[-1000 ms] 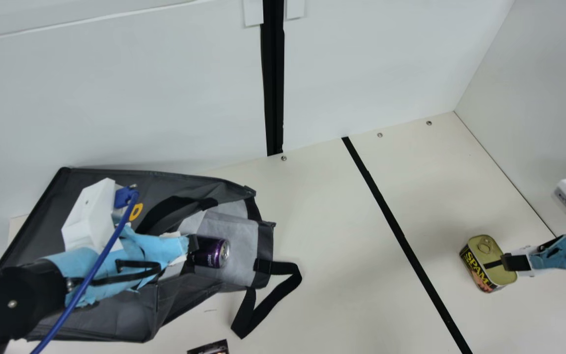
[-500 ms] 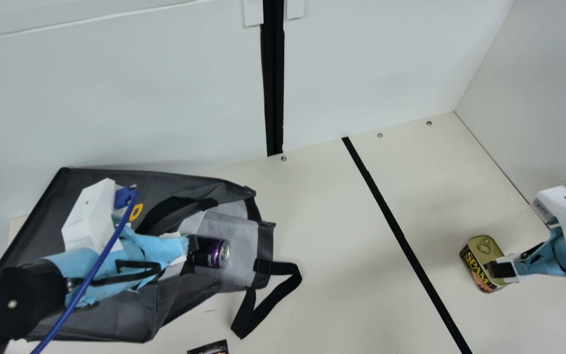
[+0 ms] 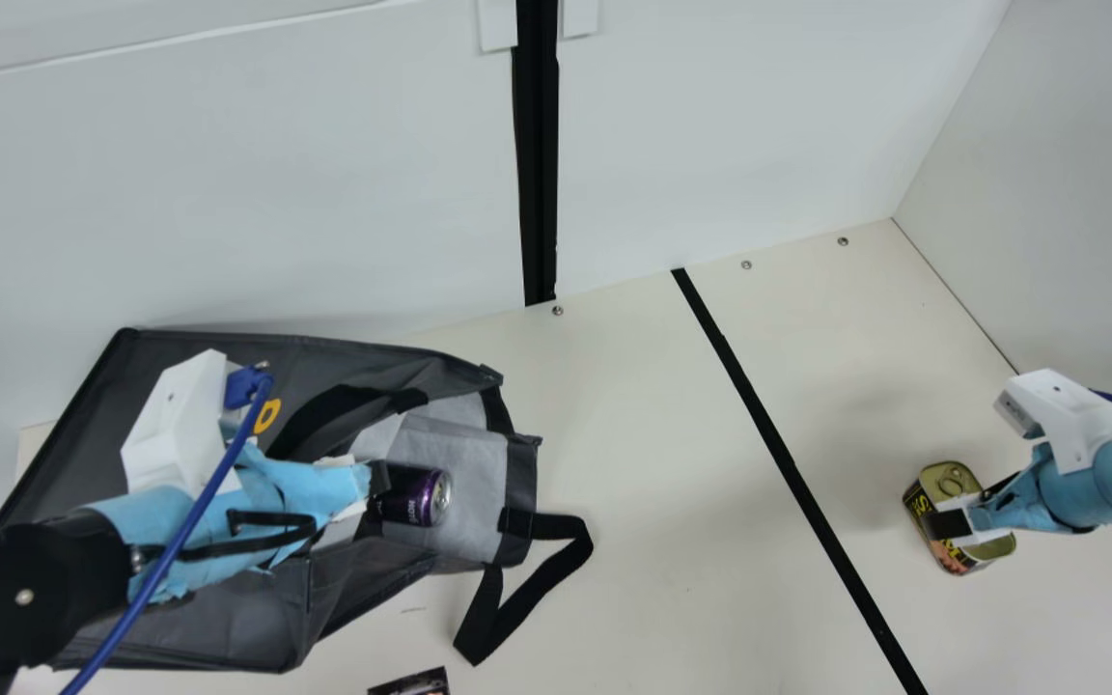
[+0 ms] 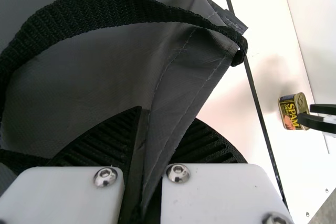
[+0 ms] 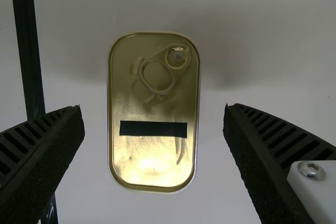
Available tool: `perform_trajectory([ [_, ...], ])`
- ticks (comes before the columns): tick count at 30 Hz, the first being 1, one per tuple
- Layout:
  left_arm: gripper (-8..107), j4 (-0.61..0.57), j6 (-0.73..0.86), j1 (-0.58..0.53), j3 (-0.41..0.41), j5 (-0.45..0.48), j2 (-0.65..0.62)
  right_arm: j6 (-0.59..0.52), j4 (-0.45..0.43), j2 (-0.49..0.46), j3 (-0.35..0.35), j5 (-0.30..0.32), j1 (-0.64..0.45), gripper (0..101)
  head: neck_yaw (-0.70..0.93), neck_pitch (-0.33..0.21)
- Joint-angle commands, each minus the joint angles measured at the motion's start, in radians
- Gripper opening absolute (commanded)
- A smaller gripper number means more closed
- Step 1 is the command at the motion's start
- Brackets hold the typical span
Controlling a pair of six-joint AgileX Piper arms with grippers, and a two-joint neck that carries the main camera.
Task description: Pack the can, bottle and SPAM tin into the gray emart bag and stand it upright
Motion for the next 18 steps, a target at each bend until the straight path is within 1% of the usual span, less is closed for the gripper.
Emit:
perform_trajectory([
  [1, -8, 0.0, 0.0, 0.0, 0.0, 0.0, 0.0, 0.007, -0.005, 0.014, 0.002, -0.016, 0.008, 95, -0.002, -0.023],
  [8, -8, 0.0, 0.0, 0.0, 0.0, 0.0, 0.0, 0.026, -0.026, 0.065, 0.006, -0.063, 0.038, 95, -0.002, -0.023],
  [14, -8, 0.0, 0.0, 0.0, 0.0, 0.0, 0.0, 0.041, -0.043, 0.089, 0.006, -0.093, 0.053, 55, -0.002, -0.023],
  [18, -8, 0.0, 0.0, 0.0, 0.0, 0.0, 0.0, 0.045, -0.046, 0.093, 0.003, -0.098, 0.059, 28, -0.002, -0.023],
])
